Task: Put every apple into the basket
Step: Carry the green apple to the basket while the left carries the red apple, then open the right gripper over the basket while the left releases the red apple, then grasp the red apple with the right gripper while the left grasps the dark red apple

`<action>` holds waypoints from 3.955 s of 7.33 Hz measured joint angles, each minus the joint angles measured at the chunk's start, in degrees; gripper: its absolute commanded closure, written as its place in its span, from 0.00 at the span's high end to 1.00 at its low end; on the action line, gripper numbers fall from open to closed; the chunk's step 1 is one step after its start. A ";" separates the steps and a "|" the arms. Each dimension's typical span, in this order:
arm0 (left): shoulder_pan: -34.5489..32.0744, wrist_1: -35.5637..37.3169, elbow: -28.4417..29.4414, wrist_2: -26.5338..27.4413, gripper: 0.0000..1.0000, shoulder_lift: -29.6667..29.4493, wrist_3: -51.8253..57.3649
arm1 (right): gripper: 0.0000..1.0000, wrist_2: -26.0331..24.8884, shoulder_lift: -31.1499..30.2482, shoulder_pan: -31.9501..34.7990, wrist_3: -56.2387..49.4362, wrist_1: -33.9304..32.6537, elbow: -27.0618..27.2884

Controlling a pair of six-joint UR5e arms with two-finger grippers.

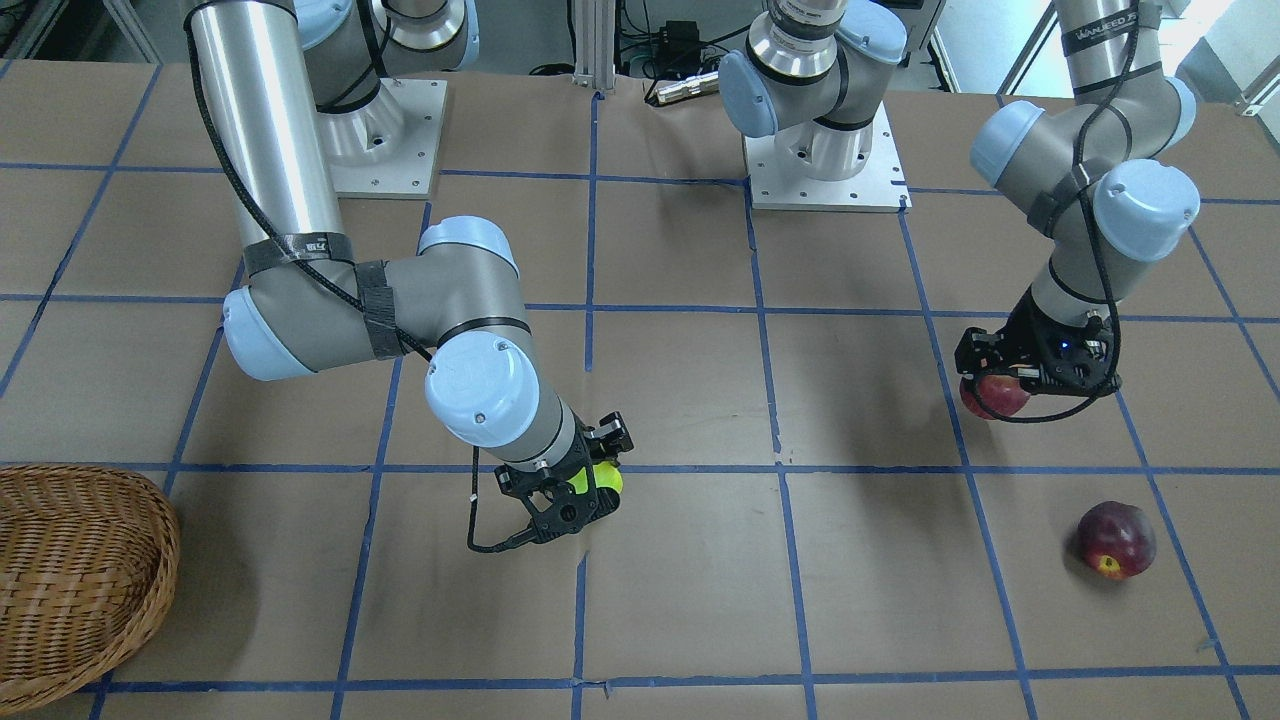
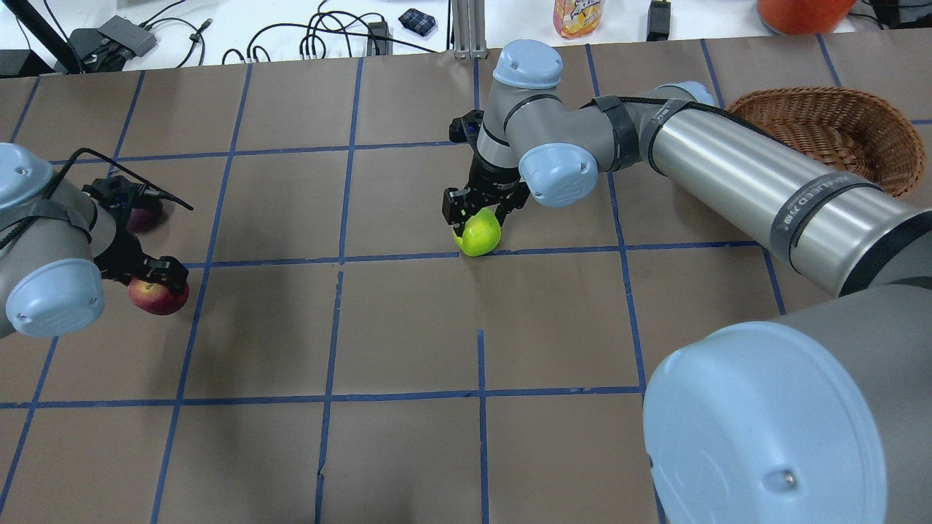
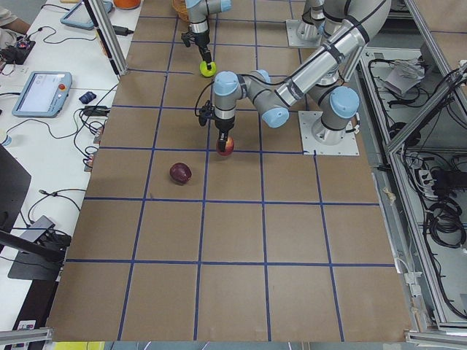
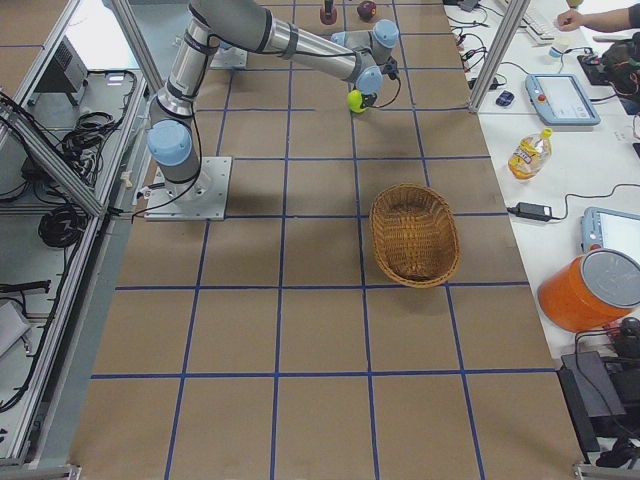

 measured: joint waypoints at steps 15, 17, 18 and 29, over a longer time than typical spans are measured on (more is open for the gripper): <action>-47.06 1.46 24.31 -2.69 1.00 -22.52 -86.91 | 0.71 -24.45 3.86 -44.88 -21.65 3.85 -13.77; -45.13 -2.31 25.06 -2.56 1.00 -20.49 -79.71 | 1.00 -24.17 4.87 -45.04 -21.20 2.43 -13.66; -42.63 -5.21 25.28 -2.91 1.00 -18.61 -73.79 | 1.00 -24.13 4.82 -45.07 -21.09 2.50 -13.65; 1.82 -19.62 25.16 5.10 1.00 -11.57 10.69 | 1.00 -7.71 -6.46 -9.75 18.48 19.29 -10.53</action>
